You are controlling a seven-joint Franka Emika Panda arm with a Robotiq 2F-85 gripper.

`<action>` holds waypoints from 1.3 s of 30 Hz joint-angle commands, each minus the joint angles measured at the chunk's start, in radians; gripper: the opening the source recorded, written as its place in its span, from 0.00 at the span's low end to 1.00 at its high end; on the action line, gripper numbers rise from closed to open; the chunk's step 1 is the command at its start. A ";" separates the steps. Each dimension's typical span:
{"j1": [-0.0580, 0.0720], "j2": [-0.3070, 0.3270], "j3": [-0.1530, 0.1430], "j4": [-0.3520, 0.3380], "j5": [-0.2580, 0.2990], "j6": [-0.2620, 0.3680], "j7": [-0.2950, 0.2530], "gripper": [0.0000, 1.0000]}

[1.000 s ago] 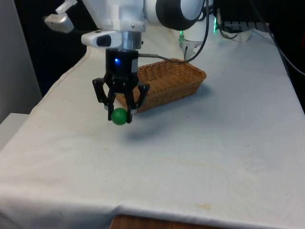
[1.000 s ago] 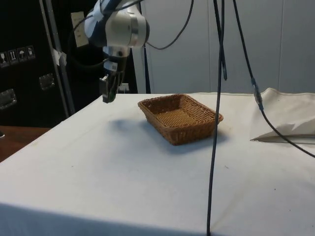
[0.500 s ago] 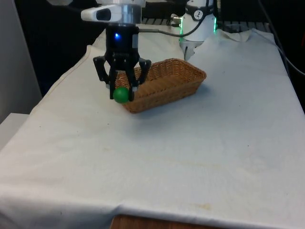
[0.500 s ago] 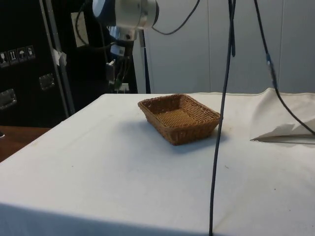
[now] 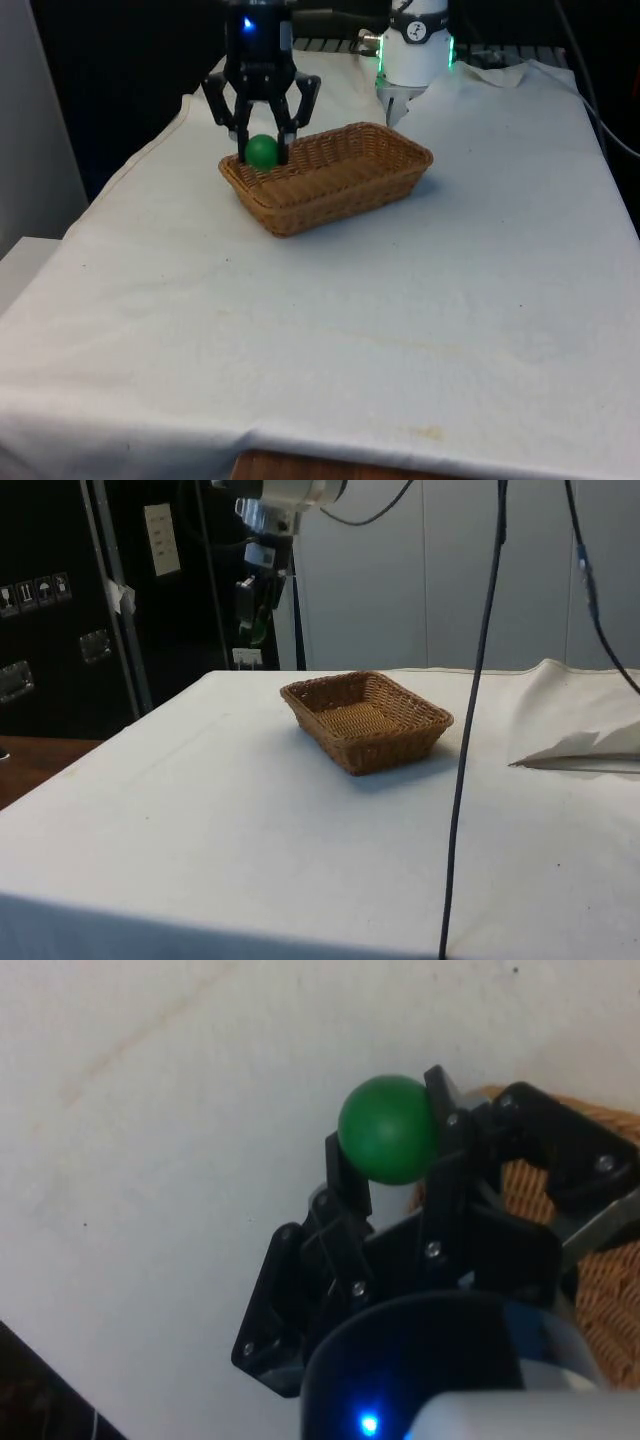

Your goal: Pick up the ball and place it into the basket.

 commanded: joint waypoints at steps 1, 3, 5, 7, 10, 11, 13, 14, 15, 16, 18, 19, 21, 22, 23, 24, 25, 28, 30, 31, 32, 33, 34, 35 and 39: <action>0.017 -0.027 -0.018 -0.028 -0.031 0.000 0.013 0.00; 0.018 -0.054 -0.018 -0.046 -0.052 0.001 0.017 0.00; 0.002 -0.054 0.000 -0.037 -0.042 0.000 0.007 0.00; 0.018 -0.091 -0.016 -0.070 -0.083 0.001 0.023 0.00; 0.018 -0.129 -0.016 -0.095 -0.116 0.003 0.029 0.00; 0.019 -0.140 -0.015 -0.102 -0.126 0.003 0.031 0.00; 0.020 -0.172 -0.012 -0.124 -0.163 0.005 0.040 0.00; 0.006 -0.171 0.001 -0.116 -0.143 0.000 0.025 0.00; 0.020 -0.182 -0.011 -0.132 -0.175 0.006 0.044 0.00; 0.020 -0.192 -0.010 -0.140 -0.189 0.007 0.048 0.00; 0.019 -0.210 -0.007 -0.154 -0.216 0.007 0.058 0.00; 0.019 -0.216 -0.006 -0.162 -0.229 0.007 0.063 0.00; 0.020 -0.232 -0.005 -0.181 -0.265 0.006 0.080 0.00; 0.020 -0.236 -0.004 -0.187 -0.277 0.006 0.086 0.00; 0.009 -0.240 0.007 -0.182 -0.259 0.000 0.070 0.00; 0.021 -0.240 -0.004 -0.194 -0.289 0.005 0.091 0.00; 0.021 -0.245 -0.004 -0.200 -0.302 0.005 0.097 0.00; 0.021 -0.255 -0.004 -0.217 -0.335 0.004 0.112 0.00; 0.021 -0.265 -0.003 -0.238 -0.366 0.007 0.128 0.00; 0.021 -0.268 -0.002 -0.245 -0.376 0.009 0.133 0.00; 0.010 -0.270 0.009 -0.239 -0.360 0.000 0.118 0.00; 0.021 -0.270 -0.001 -0.251 -0.385 0.010 0.138 0.00; 0.022 -0.273 0.001 -0.261 -0.391 0.014 0.142 0.00; 0.022 -0.276 0.003 -0.271 -0.395 0.019 0.145 0.00; 0.022 -0.286 0.021 -0.327 -0.400 0.055 0.155 0.00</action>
